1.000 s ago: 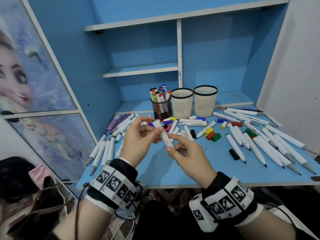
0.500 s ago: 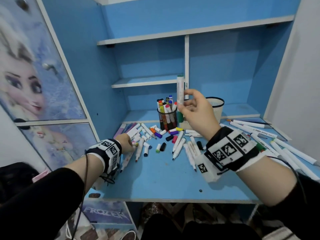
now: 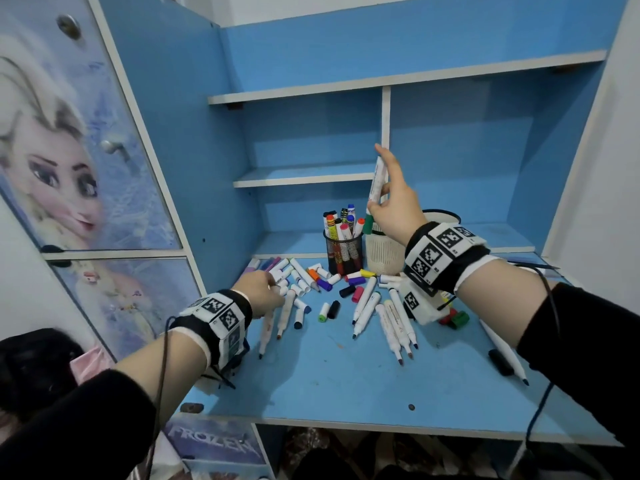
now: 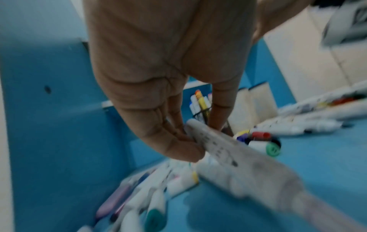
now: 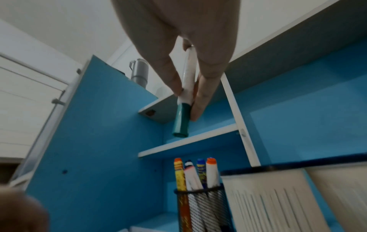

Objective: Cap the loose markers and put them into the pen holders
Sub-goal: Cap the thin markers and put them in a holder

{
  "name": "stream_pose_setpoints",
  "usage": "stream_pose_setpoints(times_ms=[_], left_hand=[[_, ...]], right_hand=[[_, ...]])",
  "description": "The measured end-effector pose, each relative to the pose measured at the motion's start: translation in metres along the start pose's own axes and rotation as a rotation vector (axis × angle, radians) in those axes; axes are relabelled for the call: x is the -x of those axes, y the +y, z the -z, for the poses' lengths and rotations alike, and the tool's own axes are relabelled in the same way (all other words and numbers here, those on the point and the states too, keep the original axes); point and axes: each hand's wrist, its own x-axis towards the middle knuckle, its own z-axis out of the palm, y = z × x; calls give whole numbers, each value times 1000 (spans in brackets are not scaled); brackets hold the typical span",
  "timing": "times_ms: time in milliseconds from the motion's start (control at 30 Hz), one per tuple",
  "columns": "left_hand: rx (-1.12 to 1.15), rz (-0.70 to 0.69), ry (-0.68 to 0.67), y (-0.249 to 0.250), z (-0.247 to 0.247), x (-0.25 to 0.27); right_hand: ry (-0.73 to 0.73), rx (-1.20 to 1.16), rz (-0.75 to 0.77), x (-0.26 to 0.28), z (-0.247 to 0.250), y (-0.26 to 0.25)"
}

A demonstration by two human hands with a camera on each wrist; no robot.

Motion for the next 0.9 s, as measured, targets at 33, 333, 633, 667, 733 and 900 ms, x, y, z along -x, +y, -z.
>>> stream_pose_setpoints(times_ms=[33, 333, 633, 667, 733, 900], left_hand=[[88, -20, 4, 4, 3, 8], [1039, 67, -22, 19, -30, 65], [1392, 13, 110, 11, -107, 89], [1397, -38, 141, 11, -110, 91], [1420, -114, 174, 11, -113, 94], [1475, -135, 162, 5, -113, 91]], right_hand=[[6, 10, -8, -3, -3, 5], [43, 69, 18, -21, -37, 34], [98, 60, -5, -32, -48, 52], [106, 66, -13, -34, -49, 53], [102, 80, -24, -36, -50, 57], [-33, 215, -20, -45, -51, 65]])
